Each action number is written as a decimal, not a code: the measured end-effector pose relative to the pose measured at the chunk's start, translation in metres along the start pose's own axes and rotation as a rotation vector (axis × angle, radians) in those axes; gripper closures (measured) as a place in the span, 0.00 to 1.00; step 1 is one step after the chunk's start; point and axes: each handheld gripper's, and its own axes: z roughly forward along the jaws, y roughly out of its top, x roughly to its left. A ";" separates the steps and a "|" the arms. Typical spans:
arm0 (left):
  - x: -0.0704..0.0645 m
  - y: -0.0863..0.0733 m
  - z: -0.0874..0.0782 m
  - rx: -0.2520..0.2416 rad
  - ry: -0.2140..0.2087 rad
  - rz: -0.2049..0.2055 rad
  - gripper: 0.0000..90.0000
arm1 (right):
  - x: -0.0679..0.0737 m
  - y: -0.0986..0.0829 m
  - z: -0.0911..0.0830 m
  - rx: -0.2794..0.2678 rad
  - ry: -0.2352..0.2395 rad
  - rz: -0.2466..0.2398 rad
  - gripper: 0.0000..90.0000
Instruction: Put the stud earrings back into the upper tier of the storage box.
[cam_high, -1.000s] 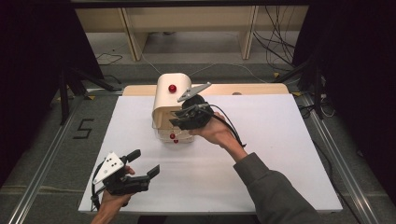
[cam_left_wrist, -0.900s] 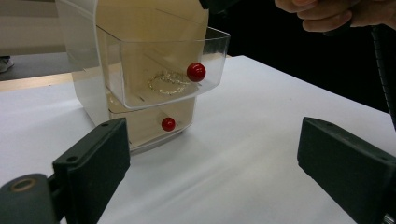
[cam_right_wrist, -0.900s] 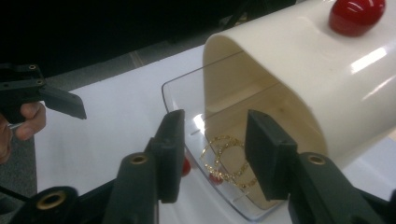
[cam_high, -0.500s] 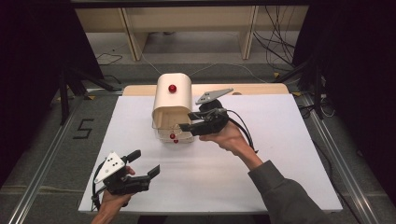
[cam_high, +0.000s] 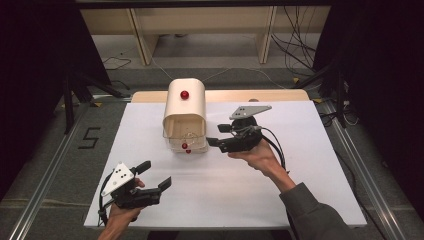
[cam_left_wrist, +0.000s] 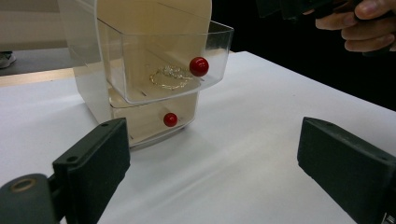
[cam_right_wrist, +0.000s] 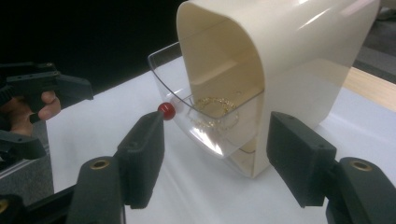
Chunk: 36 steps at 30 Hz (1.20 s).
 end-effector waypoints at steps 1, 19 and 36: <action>0.000 0.000 0.000 0.000 0.000 0.000 0.10 | 0.000 -0.002 -0.002 -0.007 -0.001 0.002 0.41; 0.001 0.000 0.000 0.006 -0.003 0.001 0.10 | 0.002 -0.045 -0.028 -0.054 -0.042 0.008 0.40; 0.000 0.000 0.000 0.006 -0.007 0.003 0.10 | -0.002 -0.093 -0.051 -0.125 -0.097 0.080 0.38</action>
